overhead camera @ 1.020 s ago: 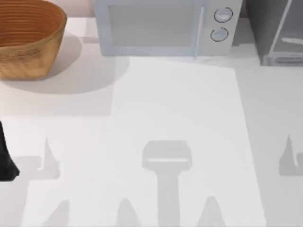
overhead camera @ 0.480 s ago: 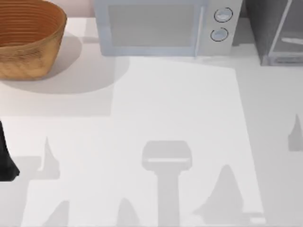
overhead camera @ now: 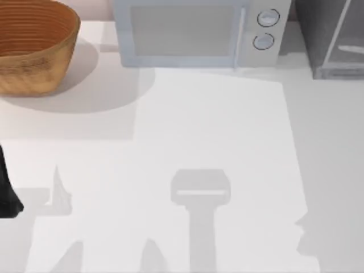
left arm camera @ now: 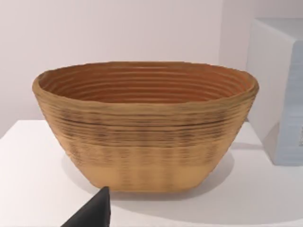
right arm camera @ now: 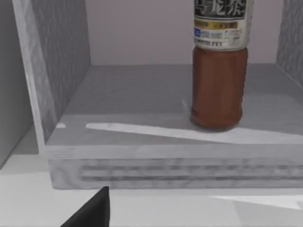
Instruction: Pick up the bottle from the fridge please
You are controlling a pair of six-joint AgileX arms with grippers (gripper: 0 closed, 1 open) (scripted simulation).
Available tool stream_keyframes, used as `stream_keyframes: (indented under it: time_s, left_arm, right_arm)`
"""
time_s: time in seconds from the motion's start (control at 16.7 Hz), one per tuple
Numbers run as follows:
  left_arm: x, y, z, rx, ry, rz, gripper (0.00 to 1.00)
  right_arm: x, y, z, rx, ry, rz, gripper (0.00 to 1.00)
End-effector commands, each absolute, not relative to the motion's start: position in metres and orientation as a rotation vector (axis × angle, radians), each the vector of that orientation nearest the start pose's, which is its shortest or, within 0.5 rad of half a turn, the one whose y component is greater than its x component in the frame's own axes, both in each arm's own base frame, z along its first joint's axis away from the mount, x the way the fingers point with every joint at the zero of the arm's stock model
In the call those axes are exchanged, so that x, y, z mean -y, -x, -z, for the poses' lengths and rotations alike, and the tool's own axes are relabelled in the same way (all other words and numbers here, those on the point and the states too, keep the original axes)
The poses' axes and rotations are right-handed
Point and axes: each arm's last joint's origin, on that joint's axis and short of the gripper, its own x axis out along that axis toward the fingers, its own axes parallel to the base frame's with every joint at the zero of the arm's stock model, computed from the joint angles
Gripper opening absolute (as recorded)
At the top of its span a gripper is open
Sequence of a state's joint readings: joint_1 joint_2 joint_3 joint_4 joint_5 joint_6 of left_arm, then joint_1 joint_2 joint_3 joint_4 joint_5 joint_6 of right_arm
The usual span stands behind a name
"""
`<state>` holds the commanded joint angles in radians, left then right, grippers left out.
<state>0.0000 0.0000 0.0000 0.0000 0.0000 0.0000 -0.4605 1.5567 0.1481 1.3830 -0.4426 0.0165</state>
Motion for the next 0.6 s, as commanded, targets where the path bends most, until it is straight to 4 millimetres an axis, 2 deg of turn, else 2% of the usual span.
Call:
stream_keyframes:
  time_s: [0.3,0.6]
  left_arm:
    - [0.001,-0.106,-0.160,0.000,0.000,0.000,1.00]
    - [0.001,-0.106,-0.160,0.000,0.000,0.000,1.00]
  right_arm:
    - [0.101,-0.204,-0.111,-0.004,-0.002,0.000,1.00]
    - [0.102,-0.205,-0.110,0.000,0.000,0.000,1.00]
